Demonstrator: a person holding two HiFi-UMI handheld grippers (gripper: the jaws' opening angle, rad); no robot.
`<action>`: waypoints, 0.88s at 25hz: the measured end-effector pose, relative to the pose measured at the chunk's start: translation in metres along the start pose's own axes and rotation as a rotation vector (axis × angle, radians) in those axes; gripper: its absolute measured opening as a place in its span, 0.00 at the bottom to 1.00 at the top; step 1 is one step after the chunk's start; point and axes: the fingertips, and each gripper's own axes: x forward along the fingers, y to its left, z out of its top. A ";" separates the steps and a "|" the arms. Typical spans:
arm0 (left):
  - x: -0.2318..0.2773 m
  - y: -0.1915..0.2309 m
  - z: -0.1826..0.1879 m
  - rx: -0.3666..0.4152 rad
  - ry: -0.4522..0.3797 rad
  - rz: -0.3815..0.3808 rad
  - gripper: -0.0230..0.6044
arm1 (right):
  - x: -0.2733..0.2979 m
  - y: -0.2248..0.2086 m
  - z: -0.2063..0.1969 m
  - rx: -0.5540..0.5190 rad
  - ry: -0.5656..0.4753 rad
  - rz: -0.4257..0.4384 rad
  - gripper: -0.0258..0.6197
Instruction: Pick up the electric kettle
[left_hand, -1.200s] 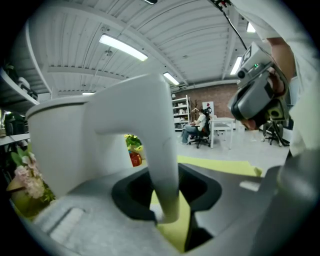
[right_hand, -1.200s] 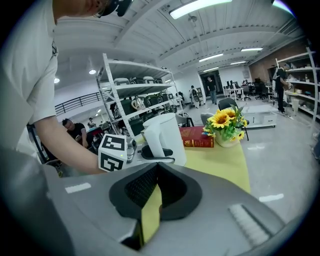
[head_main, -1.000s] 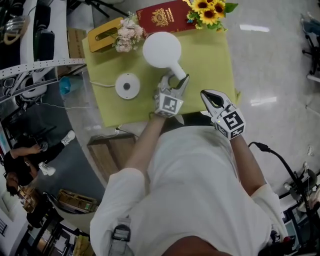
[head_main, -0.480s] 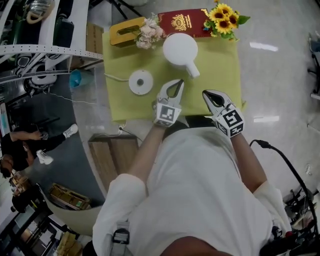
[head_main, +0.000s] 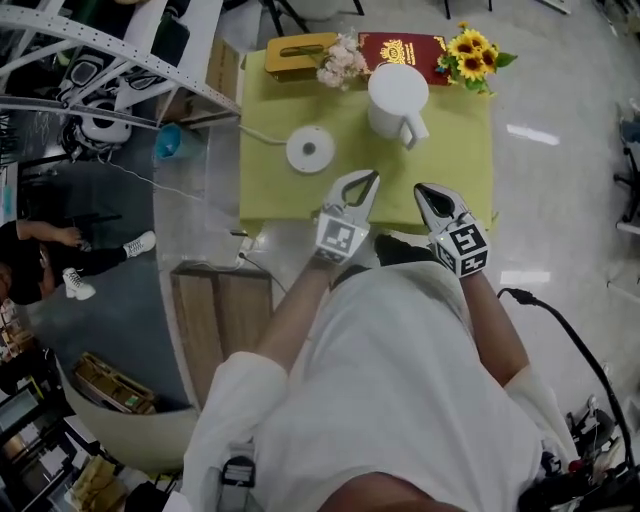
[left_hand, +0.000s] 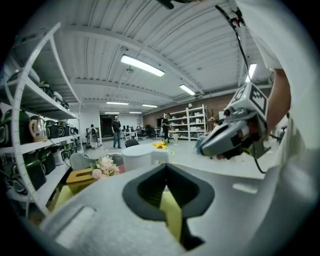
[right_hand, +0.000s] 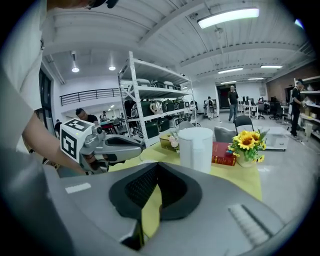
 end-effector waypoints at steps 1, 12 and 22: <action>-0.010 -0.004 0.001 0.003 0.003 -0.003 0.04 | -0.003 0.008 -0.001 -0.005 0.000 -0.003 0.04; -0.113 -0.057 0.005 -0.024 0.012 -0.004 0.04 | -0.050 0.099 -0.016 -0.063 -0.031 -0.047 0.04; -0.201 -0.086 0.020 -0.066 0.008 0.054 0.04 | -0.102 0.163 -0.028 -0.063 -0.077 -0.081 0.04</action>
